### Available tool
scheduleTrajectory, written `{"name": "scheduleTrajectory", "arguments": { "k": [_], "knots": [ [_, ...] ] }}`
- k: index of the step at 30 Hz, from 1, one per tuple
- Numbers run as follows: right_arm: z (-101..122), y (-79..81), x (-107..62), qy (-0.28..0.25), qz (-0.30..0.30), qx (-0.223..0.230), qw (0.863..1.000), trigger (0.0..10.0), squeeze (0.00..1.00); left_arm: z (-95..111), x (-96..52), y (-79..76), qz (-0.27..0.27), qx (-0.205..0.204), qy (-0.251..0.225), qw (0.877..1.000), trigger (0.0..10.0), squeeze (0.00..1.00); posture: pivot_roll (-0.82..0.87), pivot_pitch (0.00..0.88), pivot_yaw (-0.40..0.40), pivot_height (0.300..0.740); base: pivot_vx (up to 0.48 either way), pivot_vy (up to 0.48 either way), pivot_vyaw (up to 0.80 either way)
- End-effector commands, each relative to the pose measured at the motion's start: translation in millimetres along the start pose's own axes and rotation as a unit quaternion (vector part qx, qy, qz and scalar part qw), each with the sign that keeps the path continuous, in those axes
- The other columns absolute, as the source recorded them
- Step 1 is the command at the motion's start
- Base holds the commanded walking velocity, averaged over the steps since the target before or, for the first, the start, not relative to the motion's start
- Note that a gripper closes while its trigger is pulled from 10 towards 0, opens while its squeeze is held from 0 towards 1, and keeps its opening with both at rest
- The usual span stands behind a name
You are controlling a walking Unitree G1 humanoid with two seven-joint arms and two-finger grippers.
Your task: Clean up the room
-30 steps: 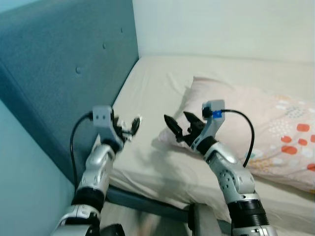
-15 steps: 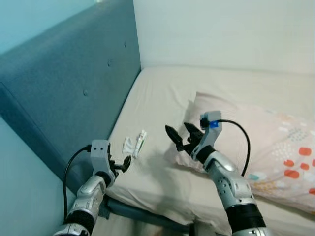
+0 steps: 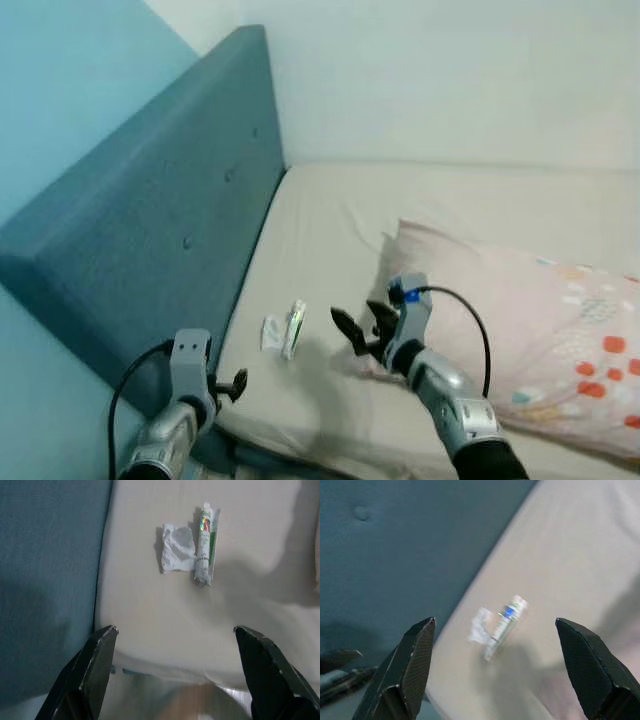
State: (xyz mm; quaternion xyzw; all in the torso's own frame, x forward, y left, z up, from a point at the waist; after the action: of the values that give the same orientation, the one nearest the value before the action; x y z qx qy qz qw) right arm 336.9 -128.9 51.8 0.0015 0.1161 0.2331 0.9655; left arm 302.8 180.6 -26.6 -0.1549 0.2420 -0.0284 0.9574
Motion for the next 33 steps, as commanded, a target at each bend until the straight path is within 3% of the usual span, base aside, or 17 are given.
{"name": "scheduleTrajectory", "arguments": {
  "k": [1, 2, 6, 10, 26, 33],
  "knots": [
    [-26, -5.4, -6.2, 0.040, -0.019, -0.001, 0.999, 10.0, 0.00, -14, -7.4, 16.9, 0.030, 0.005, 0.032, 0.999, 10.0, 0.00, -0.07, 0.005, 0.078, 0.706, 0.000, 0.000, 0.00],
    [-26, -5.4, -6.2, 0.040, -0.019, -0.001, 0.999, 10.0, 0.00, -14, -7.4, 16.9, 0.030, 0.005, 0.032, 0.999, 10.0, 0.00, -0.07, 0.005, 0.078, 0.706, 0.000, 0.000, 0.00],
    [-78, -22.1, -28.2, 0.144, -0.073, -0.019, 0.987, 10.0, 0.00, -32, -14.3, 25.5, 0.054, 0.011, 0.072, 0.996, 10.0, 0.00, -0.07, 0.000, 0.076, 0.716, -0.426, 0.000, 0.00],
    [-104, -30.5, -46.9, 0.192, -0.106, 0.015, 0.976, 10.0, 0.00, -39, -18.1, 28.6, 0.063, 0.012, 0.079, 0.995, 10.0, 0.00, -0.06, 0.000, 0.067, 0.716, -0.232, 0.000, 0.00],
    [-133, -32.4, -70.9, 0.231, -0.138, 0.034, 0.962, 10.0, 0.00, -70, -35.0, 35.0, 0.055, 0.023, 0.130, 0.990, 10.0, 0.00, -0.07, 0.003, 0.069, 0.716, 0.000, -0.058, 0.56],
    [-138, -35.4, -75.8, 0.242, -0.159, 0.041, 0.956, 10.0, 0.00, -68, -34.0, 35.3, 0.060, 0.022, 0.127, 0.990, 10.0, 0.00, -0.07, 0.008, 0.067, 0.716, 0.000, -0.066, 0.17]
  ]
}}
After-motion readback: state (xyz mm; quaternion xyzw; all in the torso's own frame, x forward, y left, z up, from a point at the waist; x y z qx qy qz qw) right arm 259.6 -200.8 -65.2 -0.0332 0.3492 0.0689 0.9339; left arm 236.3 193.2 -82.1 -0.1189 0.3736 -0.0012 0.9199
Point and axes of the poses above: a point about 5 cm out from each wrist's last joint towards the gripper, its own x axis pointing out of the wrist towards the gripper, its own z axis along the axis of the wrist's last joint, y = z × x, the point moved 3 cm from there along x, pointing out of the wrist towards the gripper, and after that the axes turned 11 degrees about -x, right-handed, at the moved point
